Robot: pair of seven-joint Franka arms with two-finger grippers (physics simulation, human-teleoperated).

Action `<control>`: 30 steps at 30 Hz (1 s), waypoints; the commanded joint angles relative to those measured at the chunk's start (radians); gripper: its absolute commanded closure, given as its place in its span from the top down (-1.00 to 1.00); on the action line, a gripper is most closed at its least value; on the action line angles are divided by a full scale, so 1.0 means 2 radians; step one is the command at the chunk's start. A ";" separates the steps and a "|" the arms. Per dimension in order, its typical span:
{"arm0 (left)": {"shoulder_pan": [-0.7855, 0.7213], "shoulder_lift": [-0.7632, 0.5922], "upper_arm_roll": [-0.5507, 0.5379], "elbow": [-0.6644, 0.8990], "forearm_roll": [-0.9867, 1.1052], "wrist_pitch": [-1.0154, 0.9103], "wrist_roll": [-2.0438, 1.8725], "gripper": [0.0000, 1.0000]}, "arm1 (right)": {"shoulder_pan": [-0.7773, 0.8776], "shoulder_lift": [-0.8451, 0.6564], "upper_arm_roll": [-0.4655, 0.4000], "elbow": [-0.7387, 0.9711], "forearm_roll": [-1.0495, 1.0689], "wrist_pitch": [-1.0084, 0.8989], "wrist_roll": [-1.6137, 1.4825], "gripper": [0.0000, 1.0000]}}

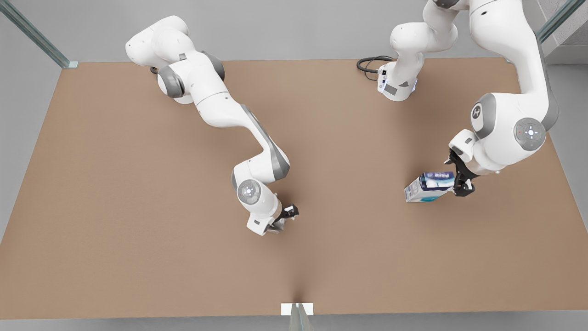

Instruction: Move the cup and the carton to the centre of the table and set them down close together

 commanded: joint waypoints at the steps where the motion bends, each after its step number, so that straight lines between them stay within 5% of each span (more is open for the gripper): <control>1: 0.002 -0.001 -0.001 0.000 -0.001 0.001 0.000 0.99 | 0.000 -0.002 0.000 0.000 0.000 -0.001 0.000 1.00; 5: 0.003 0.004 0.000 -0.008 0.000 -0.002 -0.001 0.99 | -0.004 -0.043 0.000 -0.003 0.000 -0.030 0.005 1.00; 7: 0.002 0.008 0.000 -0.015 0.000 0.002 -0.001 0.99 | -0.028 -0.134 -0.005 -0.014 -0.010 -0.131 0.005 1.00; 10: 0.005 0.022 0.002 -0.016 0.010 0.019 -0.005 1.00 | -0.065 -0.275 -0.005 -0.085 -0.277 -0.290 -0.057 1.00; 11: 0.007 0.025 0.002 -0.016 0.011 0.020 -0.006 1.00 | -0.117 -0.307 0.022 -0.105 -0.322 -0.294 -0.073 1.00; 12: 0.012 0.024 0.002 -0.025 0.018 0.033 -0.007 1.00 | -0.248 -0.366 0.148 -0.182 -0.386 -0.286 -0.067 1.00; 14: 0.016 0.022 0.002 -0.031 0.021 0.038 -0.007 1.00 | -0.361 -0.457 0.229 -0.304 -0.386 -0.254 -0.012 1.00; 30: 0.015 0.025 0.001 -0.097 0.040 0.096 0.000 1.00 | -0.363 -0.459 0.239 -0.315 -0.388 -0.252 0.016 1.00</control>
